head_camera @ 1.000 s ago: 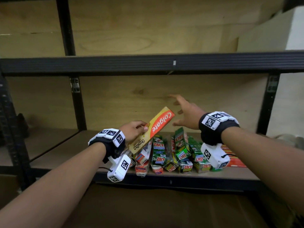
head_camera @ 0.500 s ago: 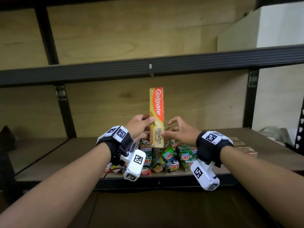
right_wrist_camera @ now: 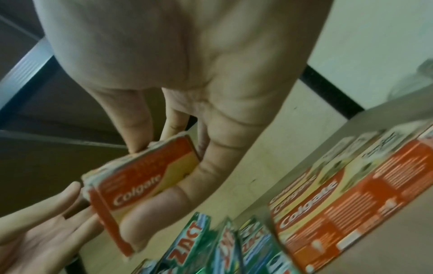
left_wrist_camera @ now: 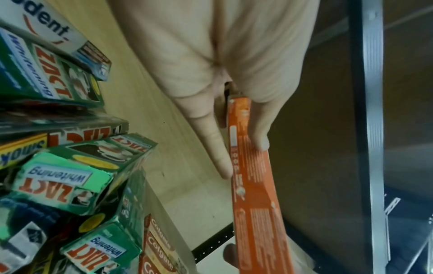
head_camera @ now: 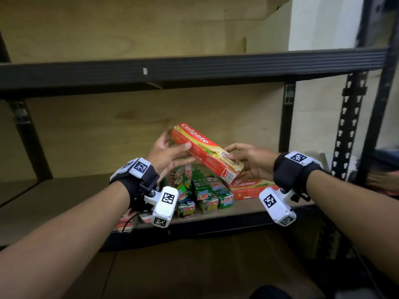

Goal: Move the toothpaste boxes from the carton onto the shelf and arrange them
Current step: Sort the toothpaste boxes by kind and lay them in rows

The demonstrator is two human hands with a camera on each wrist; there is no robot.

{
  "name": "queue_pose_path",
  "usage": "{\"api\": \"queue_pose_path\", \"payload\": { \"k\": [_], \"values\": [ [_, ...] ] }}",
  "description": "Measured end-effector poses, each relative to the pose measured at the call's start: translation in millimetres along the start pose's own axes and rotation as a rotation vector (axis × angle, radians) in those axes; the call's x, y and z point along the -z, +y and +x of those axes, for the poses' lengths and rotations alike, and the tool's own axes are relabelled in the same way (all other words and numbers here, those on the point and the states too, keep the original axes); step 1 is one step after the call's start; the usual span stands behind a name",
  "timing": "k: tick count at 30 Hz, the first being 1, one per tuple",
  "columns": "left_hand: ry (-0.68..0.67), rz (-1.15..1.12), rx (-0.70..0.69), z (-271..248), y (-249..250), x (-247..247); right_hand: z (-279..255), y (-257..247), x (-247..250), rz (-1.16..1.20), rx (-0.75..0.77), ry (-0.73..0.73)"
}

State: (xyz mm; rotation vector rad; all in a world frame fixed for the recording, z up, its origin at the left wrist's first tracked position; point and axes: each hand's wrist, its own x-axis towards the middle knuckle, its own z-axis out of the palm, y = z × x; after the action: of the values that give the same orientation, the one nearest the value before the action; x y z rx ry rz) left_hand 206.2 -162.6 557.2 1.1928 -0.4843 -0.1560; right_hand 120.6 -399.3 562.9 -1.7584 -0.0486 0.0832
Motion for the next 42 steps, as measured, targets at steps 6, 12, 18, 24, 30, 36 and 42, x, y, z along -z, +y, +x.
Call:
{"api": "queue_pose_path", "payload": {
  "k": [6, 12, 18, 24, 30, 36, 42],
  "values": [
    [0.01, 0.219, 0.063, 10.8, -21.3, -39.5, -19.7, 2.7, 52.4, -0.393, -0.05, 0.001],
    [-0.081, 0.988, -0.013, 21.3, -49.6, -63.4, -26.9, 19.2, 107.6, -0.934, -0.077, 0.126],
    [-0.457, 1.657, -0.028, 21.3, -91.1, -97.2, -33.2, 45.1, 128.8, -1.34, -0.202, 0.105],
    [-0.521, 1.878, -0.04, 21.4, -118.9, -108.1, -22.2, 84.0, 137.2, -1.361, -0.259, 0.09],
    [-0.497, 1.812, -0.007, 25.5, -128.6, -102.7, -12.3, 96.2, 132.9, -1.386, -0.241, 0.089],
    [-0.455, 1.758, 0.035, 32.4, -129.3, -102.2, 0.5, 103.5, 143.4, -1.336, -0.239, 0.126],
    [-0.426, 1.612, 0.106, 36.5, -122.5, -105.0, 2.4, 104.5, 142.3, -1.35, -0.232, 0.08]
  ]
}}
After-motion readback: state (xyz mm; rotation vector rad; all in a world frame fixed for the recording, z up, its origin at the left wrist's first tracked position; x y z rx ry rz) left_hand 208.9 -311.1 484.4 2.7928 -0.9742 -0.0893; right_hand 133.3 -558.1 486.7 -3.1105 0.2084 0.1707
